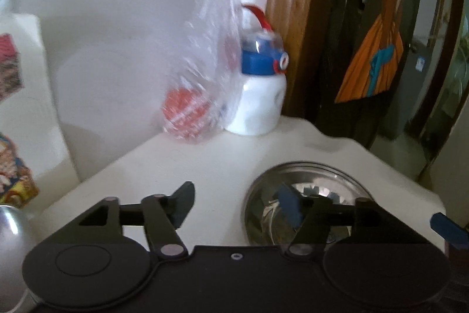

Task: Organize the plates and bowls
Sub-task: 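Move both grippers to the steel mixing bowl by the drawings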

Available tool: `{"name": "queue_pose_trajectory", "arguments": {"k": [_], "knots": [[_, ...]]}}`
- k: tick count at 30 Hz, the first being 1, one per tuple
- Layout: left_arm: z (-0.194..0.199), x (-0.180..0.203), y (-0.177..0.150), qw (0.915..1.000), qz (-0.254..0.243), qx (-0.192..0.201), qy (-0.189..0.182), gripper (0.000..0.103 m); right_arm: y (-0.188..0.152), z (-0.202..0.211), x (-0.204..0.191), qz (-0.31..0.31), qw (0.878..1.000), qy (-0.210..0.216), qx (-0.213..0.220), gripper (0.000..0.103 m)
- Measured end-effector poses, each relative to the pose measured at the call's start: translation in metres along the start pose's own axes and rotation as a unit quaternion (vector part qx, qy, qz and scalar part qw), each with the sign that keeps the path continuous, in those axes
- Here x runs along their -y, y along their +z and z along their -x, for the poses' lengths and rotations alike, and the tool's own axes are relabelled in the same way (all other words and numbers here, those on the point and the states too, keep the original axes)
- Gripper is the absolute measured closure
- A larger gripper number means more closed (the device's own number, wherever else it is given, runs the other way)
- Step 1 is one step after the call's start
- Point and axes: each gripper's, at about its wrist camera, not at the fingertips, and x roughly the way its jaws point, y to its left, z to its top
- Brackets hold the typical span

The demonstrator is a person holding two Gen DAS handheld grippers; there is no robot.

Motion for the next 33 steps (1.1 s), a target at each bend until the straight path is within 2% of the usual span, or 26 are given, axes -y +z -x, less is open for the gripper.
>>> {"name": "queue_pose_trajectory", "arguments": {"k": [4, 10, 14, 19, 26, 33], "knots": [[0.034, -0.011, 0.002, 0.9996, 0.004, 0.027, 0.002, 0.019, 0.009, 0.022, -0.012, -0.001, 1.0, 0.005, 0.026, 0.001], [0.092, -0.038, 0.002, 0.9971, 0.023, 0.073, 0.008, 0.006, 0.019, 0.054, -0.041, 0.0, 0.998, 0.026, 0.063, 0.0], [0.131, -0.063, -0.003, 0.9939, 0.034, 0.102, 0.025, 0.003, 0.02, 0.067, -0.066, 0.01, 0.996, 0.046, 0.077, 0.0], [0.172, -0.101, -0.021, 0.99, 0.037, 0.125, 0.056, 0.001, 0.015, 0.076, -0.102, 0.025, 0.994, 0.076, 0.071, 0.0], [0.214, -0.167, -0.051, 0.984, 0.06, 0.129, 0.108, 0.001, 0.005, 0.066, -0.15, 0.055, 0.989, 0.133, 0.029, 0.0], [0.217, -0.229, -0.074, 0.98, 0.099, 0.097, 0.143, 0.001, -0.011, 0.028, -0.2, 0.085, 0.977, 0.178, -0.078, 0.0]]}}
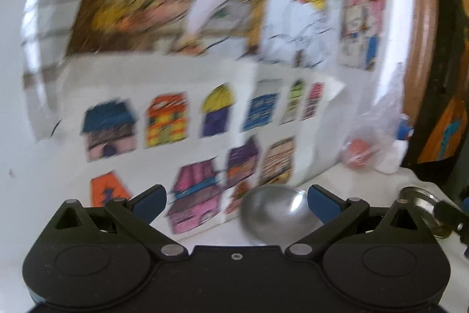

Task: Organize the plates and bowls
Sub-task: 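Move both grippers to the steel mixing bowl by the drawings, then close both grippers on the steel bowl rim and lift it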

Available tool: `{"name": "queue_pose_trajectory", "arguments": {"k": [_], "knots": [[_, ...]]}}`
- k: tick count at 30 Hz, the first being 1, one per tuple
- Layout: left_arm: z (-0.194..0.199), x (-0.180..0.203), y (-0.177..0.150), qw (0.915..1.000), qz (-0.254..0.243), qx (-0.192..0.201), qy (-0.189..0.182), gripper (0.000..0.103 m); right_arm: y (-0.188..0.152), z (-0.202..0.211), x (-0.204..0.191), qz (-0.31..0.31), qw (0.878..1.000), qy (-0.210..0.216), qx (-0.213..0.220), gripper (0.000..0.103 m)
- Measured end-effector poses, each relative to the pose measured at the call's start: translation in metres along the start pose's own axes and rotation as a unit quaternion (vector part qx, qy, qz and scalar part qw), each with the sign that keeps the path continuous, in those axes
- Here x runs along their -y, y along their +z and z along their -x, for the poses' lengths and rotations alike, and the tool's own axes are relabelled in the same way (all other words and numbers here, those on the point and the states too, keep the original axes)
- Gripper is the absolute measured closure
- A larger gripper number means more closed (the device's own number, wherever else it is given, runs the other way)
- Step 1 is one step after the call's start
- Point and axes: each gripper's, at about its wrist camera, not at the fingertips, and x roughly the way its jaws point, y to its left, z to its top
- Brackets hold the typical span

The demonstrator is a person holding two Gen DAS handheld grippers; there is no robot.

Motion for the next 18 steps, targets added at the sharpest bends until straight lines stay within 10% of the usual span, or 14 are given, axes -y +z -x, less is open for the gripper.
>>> {"name": "queue_pose_trajectory", "arguments": {"k": [18], "knots": [[-0.096, -0.037, -0.038, 0.9921, 0.08, -0.094, -0.021, 0.001, -0.001, -0.124, 0.014, -0.066, 0.983, 0.024, -0.17, 0.0]]}}
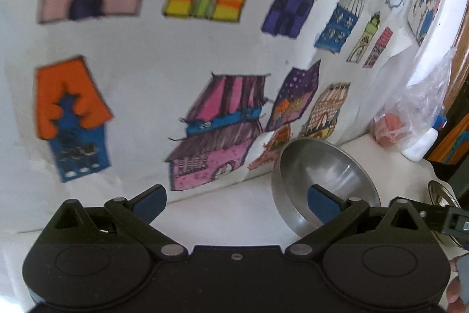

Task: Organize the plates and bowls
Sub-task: 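Close both grippers on the steel bowl rim and lift it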

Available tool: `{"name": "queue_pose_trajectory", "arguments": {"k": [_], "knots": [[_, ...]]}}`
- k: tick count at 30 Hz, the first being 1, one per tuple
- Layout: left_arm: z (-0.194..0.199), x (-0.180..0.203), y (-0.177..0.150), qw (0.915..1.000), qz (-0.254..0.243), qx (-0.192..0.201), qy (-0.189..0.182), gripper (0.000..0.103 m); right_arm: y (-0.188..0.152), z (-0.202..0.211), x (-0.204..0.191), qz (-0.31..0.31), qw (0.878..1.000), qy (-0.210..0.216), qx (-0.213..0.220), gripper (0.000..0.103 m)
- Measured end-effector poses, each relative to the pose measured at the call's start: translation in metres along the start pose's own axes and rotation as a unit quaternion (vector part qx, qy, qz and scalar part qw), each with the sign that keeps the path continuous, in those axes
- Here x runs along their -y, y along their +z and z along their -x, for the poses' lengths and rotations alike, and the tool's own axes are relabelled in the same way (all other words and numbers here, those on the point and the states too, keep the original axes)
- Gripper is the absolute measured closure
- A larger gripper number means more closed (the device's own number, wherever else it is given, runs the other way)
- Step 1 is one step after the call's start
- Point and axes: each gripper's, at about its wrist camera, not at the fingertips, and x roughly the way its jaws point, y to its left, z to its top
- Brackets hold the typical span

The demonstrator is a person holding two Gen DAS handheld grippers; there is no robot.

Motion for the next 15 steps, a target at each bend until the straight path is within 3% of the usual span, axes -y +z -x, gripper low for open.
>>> {"name": "queue_pose_trajectory", "arguments": {"k": [15], "knots": [[-0.031, 0.013, 0.002, 0.9994, 0.001, -0.033, -0.006, 0.002, 0.005, -0.015, -0.006, 0.0, 1.0, 0.009, -0.019, 0.013]]}}
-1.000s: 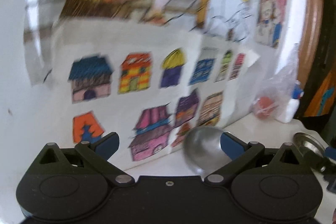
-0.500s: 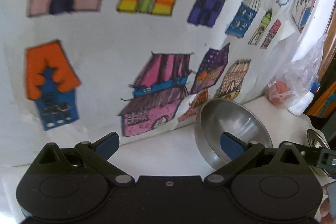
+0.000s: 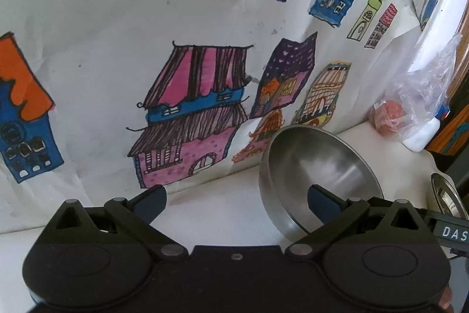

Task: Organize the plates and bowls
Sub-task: 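Close both grippers on the steel bowl rim and lift it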

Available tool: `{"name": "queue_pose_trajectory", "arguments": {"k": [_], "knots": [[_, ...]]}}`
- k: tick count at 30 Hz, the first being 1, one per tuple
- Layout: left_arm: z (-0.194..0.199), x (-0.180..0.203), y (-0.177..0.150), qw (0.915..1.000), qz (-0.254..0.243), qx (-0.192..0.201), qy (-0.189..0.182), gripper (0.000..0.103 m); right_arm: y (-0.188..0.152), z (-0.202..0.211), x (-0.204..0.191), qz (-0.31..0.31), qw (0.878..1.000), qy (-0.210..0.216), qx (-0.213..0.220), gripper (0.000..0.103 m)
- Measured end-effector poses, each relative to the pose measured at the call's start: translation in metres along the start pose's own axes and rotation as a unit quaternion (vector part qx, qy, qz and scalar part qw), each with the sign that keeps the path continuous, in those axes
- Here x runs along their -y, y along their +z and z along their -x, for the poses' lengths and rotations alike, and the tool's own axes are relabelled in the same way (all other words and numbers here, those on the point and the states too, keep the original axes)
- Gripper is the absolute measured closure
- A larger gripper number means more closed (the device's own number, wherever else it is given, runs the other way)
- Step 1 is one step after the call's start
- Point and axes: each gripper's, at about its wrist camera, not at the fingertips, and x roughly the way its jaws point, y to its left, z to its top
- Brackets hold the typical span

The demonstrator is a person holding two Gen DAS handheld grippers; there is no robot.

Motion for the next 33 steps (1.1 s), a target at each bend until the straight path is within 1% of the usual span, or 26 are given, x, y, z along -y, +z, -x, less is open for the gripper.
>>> {"name": "queue_pose_trajectory", "arguments": {"k": [2, 3, 4, 5, 6, 7, 8, 9, 11, 12, 13, 14, 16, 19, 22, 25, 28, 33], "knots": [[0.0, 0.001, 0.001, 1.0, 0.002, -0.002, 0.001, 0.005, 0.0, -0.001, -0.002, 0.0, 1.0, 0.004, -0.003, 0.019], [0.001, 0.001, 0.001, 1.0, 0.003, -0.003, -0.001, 0.007, 0.001, -0.001, -0.002, 0.0, 1.0, 0.008, -0.005, 0.02], [0.001, 0.002, 0.002, 1.0, 0.002, -0.004, -0.002, 0.009, 0.001, -0.002, -0.003, 0.0, 1.0, 0.012, -0.008, 0.025], [0.001, 0.003, 0.002, 1.0, 0.0, -0.005, -0.003, 0.01, 0.002, -0.003, -0.004, -0.001, 1.0, 0.019, -0.011, 0.034], [0.0, 0.004, 0.003, 1.0, -0.001, -0.005, -0.003, 0.012, 0.002, -0.003, -0.003, -0.004, 0.999, 0.031, -0.014, 0.038], [0.001, 0.005, 0.003, 1.0, -0.002, -0.006, -0.004, 0.015, 0.002, -0.004, -0.002, -0.01, 0.999, 0.045, -0.019, 0.046], [0.0, 0.006, 0.003, 0.9999, -0.004, -0.008, -0.006, 0.017, 0.003, -0.004, -0.001, -0.018, 0.998, 0.056, -0.024, 0.051], [-0.001, 0.007, 0.003, 0.9999, -0.002, -0.011, -0.007, 0.023, 0.003, -0.005, 0.0, -0.026, 0.997, 0.066, -0.027, 0.054], [-0.001, 0.01, 0.003, 0.9998, -0.005, -0.017, -0.009, 0.037, 0.004, -0.004, 0.001, -0.034, 0.996, 0.078, -0.029, 0.064], [-0.002, 0.011, 0.003, 0.9997, -0.007, -0.02, -0.011, 0.048, 0.004, -0.004, 0.001, -0.037, 0.996, 0.081, -0.03, 0.066], [-0.003, 0.013, 0.003, 0.9995, -0.009, -0.022, -0.02, 0.055, 0.004, -0.003, 0.001, -0.039, 0.995, 0.083, -0.03, 0.07], [-0.002, 0.015, 0.003, 0.9994, -0.01, -0.022, -0.023, 0.057, 0.004, -0.002, 0.001, -0.04, 0.995, 0.085, -0.03, 0.074], [-0.002, 0.018, 0.004, 0.9992, -0.015, -0.023, -0.029, 0.069, 0.005, -0.001, 0.0, -0.043, 0.995, 0.086, -0.031, 0.077], [0.0, 0.024, 0.005, 0.9989, -0.024, -0.023, -0.032, 0.078, 0.004, -0.001, 0.001, -0.048, 0.995, 0.082, -0.031, 0.08], [0.002, 0.027, 0.005, 0.9992, -0.023, -0.019, -0.027, 0.08, 0.002, 0.002, 0.003, -0.054, 0.995, 0.078, -0.021, 0.086], [0.008, 0.029, 0.004, 0.9994, -0.021, -0.007, -0.026, 0.086, 0.002, 0.018, 0.006, -0.061, 0.995, 0.084, -0.002, 0.088], [0.026, 0.035, 0.005, 0.9988, -0.032, 0.016, -0.032, 0.088, 0.004, 0.042, 0.005, -0.057, 0.994, 0.09, 0.022, 0.088], [0.065, 0.053, 0.007, 0.996, -0.06, 0.059, -0.029, 0.088, 0.004, 0.09, 0.0, -0.042, 0.992, 0.102, 0.055, 0.088]]}}
